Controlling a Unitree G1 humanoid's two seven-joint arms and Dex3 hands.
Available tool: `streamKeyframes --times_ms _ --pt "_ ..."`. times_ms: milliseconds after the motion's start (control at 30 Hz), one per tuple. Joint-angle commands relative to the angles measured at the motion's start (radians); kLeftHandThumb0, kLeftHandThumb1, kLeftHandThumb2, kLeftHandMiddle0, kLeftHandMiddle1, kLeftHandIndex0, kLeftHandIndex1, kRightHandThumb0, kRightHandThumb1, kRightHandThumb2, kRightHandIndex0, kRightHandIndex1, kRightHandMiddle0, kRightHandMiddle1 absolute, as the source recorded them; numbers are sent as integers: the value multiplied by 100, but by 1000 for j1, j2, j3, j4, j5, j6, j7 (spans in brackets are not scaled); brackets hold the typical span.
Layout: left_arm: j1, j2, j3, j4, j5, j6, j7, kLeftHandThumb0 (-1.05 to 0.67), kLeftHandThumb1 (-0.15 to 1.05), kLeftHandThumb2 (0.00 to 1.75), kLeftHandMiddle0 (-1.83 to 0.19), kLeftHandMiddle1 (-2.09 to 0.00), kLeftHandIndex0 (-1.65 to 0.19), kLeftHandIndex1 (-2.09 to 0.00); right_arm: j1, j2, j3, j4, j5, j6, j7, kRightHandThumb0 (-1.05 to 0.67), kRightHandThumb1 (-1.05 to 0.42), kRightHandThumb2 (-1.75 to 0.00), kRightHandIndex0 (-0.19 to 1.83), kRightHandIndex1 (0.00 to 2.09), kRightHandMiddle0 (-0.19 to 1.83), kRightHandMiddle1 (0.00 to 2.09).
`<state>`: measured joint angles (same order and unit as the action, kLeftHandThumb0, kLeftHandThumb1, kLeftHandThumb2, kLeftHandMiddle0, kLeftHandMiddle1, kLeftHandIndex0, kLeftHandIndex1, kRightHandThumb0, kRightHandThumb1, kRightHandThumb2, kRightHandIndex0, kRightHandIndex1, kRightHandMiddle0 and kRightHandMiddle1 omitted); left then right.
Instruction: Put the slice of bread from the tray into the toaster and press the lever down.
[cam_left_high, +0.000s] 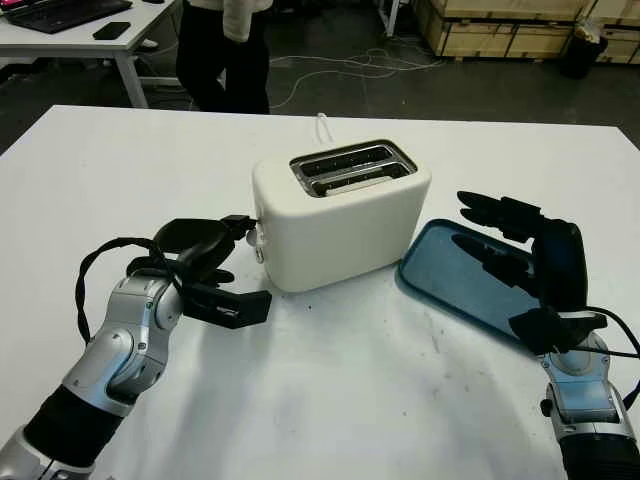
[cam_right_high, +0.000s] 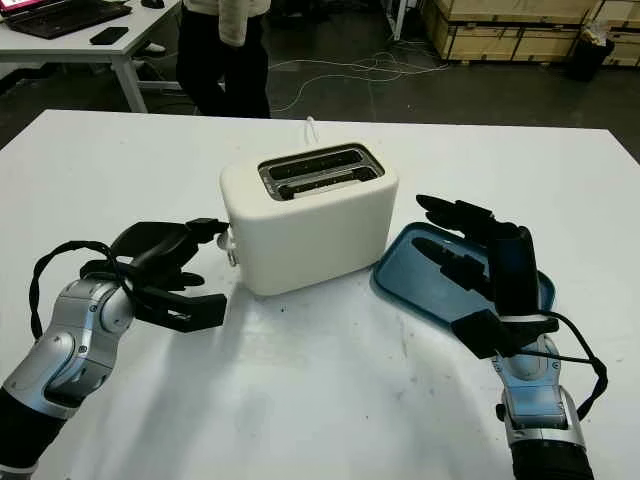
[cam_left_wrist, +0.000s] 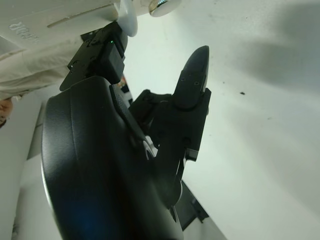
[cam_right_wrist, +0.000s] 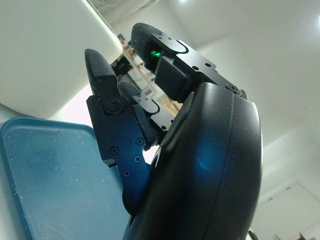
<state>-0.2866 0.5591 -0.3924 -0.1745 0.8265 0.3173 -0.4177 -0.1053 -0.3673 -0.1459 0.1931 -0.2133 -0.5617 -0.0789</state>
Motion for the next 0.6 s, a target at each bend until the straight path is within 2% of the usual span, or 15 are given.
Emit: streamKeyframes --times_ms 0,33,67,100,133,167,200,267,367,467,567 --pt "-66 -66 -135 -49 25 -102 -86 -26 92 12 -88 -152 -88 -130 -2 5 -2 -6 -3 9 -6 -31 -82 0 106 0 95 0" --pt "-89 -93 -158 -50 65 -49 -140 -26 92 11 -87 -147 -87 -119 -3 5 -2 -3 -1 5 -5 -31 -82 0 106 0 95 0" --pt "-95 -126 -175 -47 99 -3 -167 -22 92 16 -80 -130 -83 -95 -4 5 -2 -3 2 3 -3 -30 -82 0 106 0 95 0" --pt "-87 -171 -199 -25 137 47 -173 -21 92 16 -80 -118 -87 -76 -4 5 -1 -4 5 4 0 -30 -82 0 106 0 95 0" --pt "-75 -208 -223 1 168 81 -174 -12 90 11 -83 -112 -88 -56 -4 4 -2 -6 8 7 3 -31 -83 0 106 0 95 0" --pt "-54 -251 -245 30 199 125 -166 6 85 5 -87 -108 -92 -34 -5 2 -3 -5 9 6 4 -32 -83 -1 106 0 95 0" --pt "-31 -285 -266 49 226 155 -157 14 84 3 -91 -107 -94 -23 -6 -1 -4 -4 8 4 4 -32 -83 -1 106 0 95 0" --pt "-11 -328 -304 88 272 188 -166 9 89 2 -95 -97 -97 -10 -8 -8 -8 -5 1 0 1 -32 -83 0 107 0 95 0" --pt "-19 -357 -326 128 318 207 -183 -3 91 2 -96 -92 -102 -7 -9 -12 -12 -16 1 9 3 -32 -83 0 107 0 95 0" --pt "-35 -343 -324 120 329 193 -224 -2 91 3 -98 -88 -101 -4 -11 -12 -9 -13 1 7 5 -34 -84 0 106 0 96 0" --pt "-18 -346 -327 115 348 194 -196 -3 89 1 -98 -76 -104 -3 -10 -7 -5 -13 6 8 7 -35 -84 0 106 0 95 0"
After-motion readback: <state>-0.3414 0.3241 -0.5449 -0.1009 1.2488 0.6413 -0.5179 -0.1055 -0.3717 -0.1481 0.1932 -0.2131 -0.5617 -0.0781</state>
